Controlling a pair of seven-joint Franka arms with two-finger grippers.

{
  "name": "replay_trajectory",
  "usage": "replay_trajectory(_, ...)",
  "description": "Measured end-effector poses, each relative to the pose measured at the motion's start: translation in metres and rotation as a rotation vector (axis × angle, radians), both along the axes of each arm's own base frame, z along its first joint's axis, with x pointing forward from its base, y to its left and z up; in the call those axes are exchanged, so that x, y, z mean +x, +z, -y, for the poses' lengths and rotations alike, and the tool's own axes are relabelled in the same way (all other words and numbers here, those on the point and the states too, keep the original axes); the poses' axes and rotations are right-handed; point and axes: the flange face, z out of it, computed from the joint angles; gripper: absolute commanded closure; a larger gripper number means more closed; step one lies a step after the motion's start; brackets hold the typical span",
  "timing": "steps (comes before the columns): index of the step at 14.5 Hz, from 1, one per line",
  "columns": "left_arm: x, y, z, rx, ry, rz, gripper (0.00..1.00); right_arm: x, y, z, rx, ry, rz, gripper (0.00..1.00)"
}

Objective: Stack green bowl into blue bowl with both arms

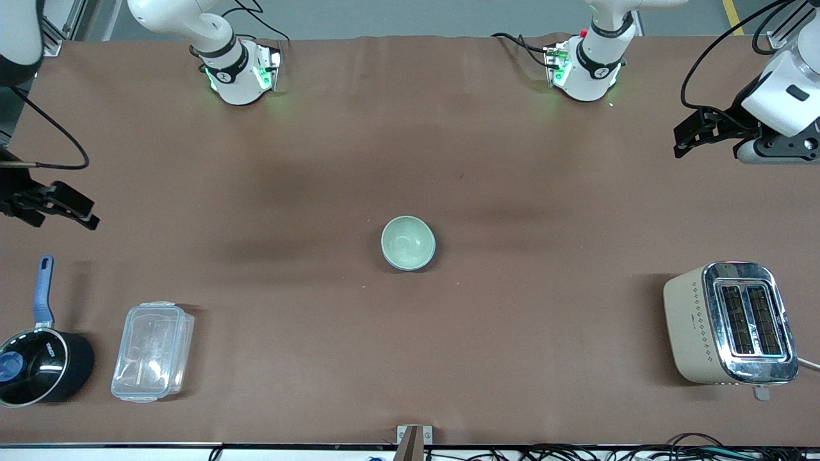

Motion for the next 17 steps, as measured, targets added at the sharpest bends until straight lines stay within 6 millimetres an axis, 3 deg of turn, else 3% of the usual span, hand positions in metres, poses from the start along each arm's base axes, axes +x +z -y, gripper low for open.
replay_trajectory(5,0.000,0.006,0.000,-0.002,0.000,0.013,0.00,-0.013,0.050,0.044,0.024,-0.048,-0.002,0.00)
replay_trajectory(9,0.000,0.009,0.000,-0.003,0.000,0.020,0.00,-0.020,0.049,0.070,0.036,-0.074,-0.047,0.00)
replay_trajectory(11,0.000,0.010,0.000,-0.003,-0.001,0.021,0.00,-0.025,0.052,0.069,0.007,-0.056,-0.086,0.00)
replay_trajectory(14,0.001,0.012,0.000,-0.003,-0.001,0.026,0.00,-0.029,0.059,0.044,-0.028,-0.005,-0.106,0.00)
replay_trajectory(17,0.002,0.010,0.001,-0.003,-0.002,0.023,0.00,-0.031,0.055,0.036,-0.030,0.010,-0.123,0.01)
